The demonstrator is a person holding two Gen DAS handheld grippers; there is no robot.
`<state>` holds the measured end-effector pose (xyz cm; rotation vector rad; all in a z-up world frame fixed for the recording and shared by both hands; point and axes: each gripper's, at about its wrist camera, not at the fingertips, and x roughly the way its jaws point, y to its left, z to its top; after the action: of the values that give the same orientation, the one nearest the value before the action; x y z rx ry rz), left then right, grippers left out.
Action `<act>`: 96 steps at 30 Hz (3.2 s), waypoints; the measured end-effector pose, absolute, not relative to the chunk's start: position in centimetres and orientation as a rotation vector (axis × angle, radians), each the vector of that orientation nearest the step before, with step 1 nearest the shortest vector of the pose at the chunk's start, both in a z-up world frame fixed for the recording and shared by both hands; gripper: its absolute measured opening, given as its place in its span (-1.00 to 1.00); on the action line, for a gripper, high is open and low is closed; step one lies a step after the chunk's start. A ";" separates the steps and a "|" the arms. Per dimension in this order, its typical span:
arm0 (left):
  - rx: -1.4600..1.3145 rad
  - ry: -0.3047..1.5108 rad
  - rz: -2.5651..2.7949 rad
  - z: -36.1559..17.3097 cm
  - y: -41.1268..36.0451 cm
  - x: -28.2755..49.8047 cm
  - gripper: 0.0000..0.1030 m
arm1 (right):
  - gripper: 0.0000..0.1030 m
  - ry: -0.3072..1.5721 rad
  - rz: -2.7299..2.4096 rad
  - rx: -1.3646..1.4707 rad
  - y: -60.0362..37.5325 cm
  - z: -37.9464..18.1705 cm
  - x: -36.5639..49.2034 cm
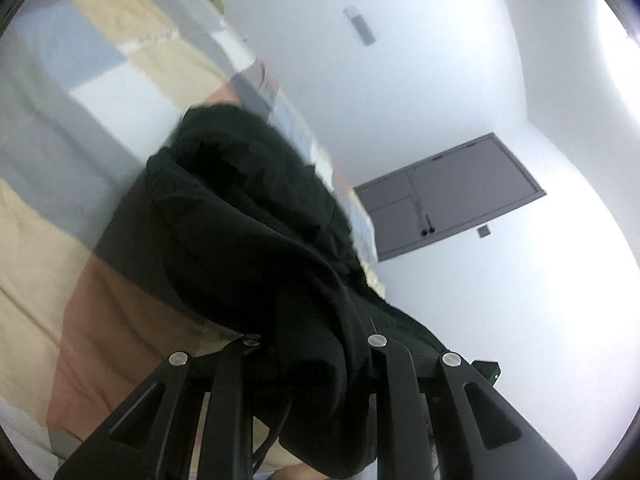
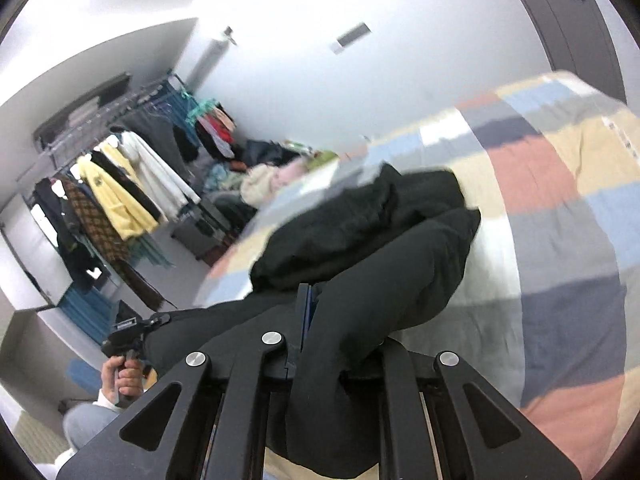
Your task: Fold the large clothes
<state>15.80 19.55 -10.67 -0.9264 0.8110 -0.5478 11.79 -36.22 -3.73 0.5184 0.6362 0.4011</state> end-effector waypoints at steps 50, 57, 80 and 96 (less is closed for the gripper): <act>-0.908 0.937 -0.402 -6.1 17.3 29.4 -0.64 | -0.85 0.760 0.175 0.732 -39.9 -4.0 23.0; -0.831 1.020 -0.257 -9.6 14.6 38.6 -0.63 | -0.87 0.903 0.038 0.727 -41.4 -10.3 31.8; -0.787 1.213 -0.102 -21.0 12.1 48.2 -0.56 | -0.88 1.163 -0.144 0.930 -43.7 -23.6 38.3; -0.702 1.098 -0.274 -11.8 14.8 42.1 0.13 | -0.02 1.139 0.019 0.828 -44.1 -16.3 36.3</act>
<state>42.14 14.81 -11.84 -0.7020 1.0982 -0.2745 36.25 -44.13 -16.35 0.8281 1.1387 0.0194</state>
